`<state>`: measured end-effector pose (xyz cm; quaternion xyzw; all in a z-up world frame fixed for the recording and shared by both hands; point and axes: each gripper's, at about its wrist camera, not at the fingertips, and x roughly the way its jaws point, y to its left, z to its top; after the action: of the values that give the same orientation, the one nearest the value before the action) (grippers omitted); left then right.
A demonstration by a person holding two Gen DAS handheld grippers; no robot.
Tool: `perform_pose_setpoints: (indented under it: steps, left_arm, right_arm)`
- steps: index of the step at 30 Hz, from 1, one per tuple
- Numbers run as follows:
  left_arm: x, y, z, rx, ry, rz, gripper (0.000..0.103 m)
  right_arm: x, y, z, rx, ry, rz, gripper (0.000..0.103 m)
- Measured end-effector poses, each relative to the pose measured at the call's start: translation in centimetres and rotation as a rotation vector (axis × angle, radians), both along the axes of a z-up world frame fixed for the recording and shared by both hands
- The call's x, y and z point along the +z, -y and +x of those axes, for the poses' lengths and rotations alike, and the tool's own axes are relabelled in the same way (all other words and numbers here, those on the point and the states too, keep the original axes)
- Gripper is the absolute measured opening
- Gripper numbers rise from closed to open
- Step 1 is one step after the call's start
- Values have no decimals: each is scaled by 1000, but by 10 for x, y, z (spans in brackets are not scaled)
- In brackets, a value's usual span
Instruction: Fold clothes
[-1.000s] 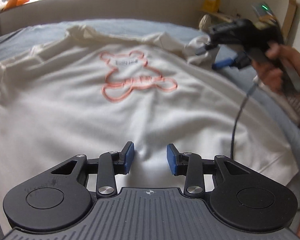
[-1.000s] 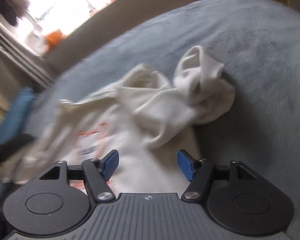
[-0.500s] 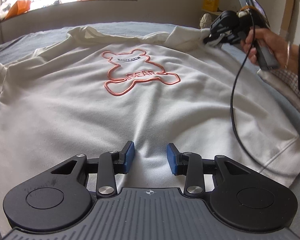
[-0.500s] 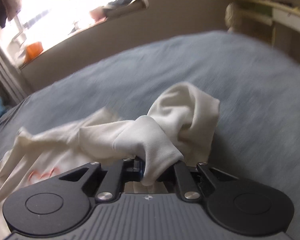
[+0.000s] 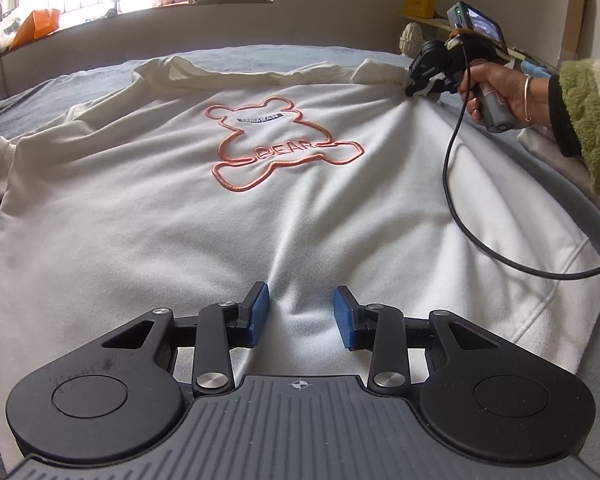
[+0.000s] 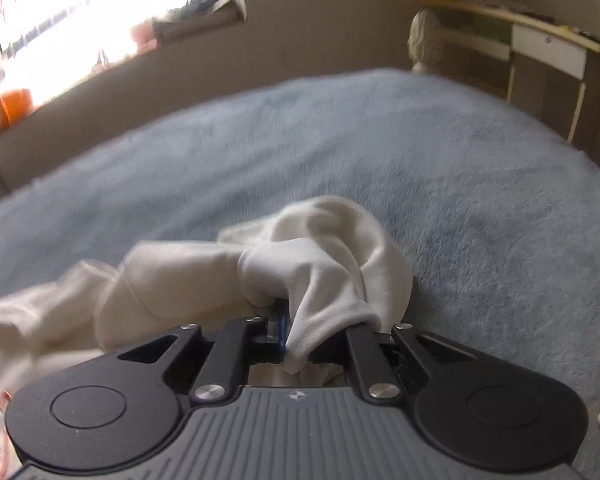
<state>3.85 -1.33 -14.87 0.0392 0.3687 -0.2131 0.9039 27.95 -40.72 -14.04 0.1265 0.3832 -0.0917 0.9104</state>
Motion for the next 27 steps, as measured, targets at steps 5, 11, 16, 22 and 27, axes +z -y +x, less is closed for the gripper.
perform_pose_setpoints:
  steps: [5,11,16,22,27]
  left_arm:
    - [2,-1,1,8,-7,-1,35]
    - [7,-1,-2,10,-3,4,35]
    - [19,-5,-9,0,13,-4,35]
    - [38,-15,-22,-38,-35,-60,36]
    - [50,-37,-45,-11,-78,-55,36]
  right_arm:
    - [19,31,-25,-25,-34,203,42]
    - [62,96,-123,-41,12,465,45]
    - [77,122,-220,26,-26,653,46]
    - [40,98,-280,83,-218,653,46]
    - [8,74,-295,107,-312,579,46]
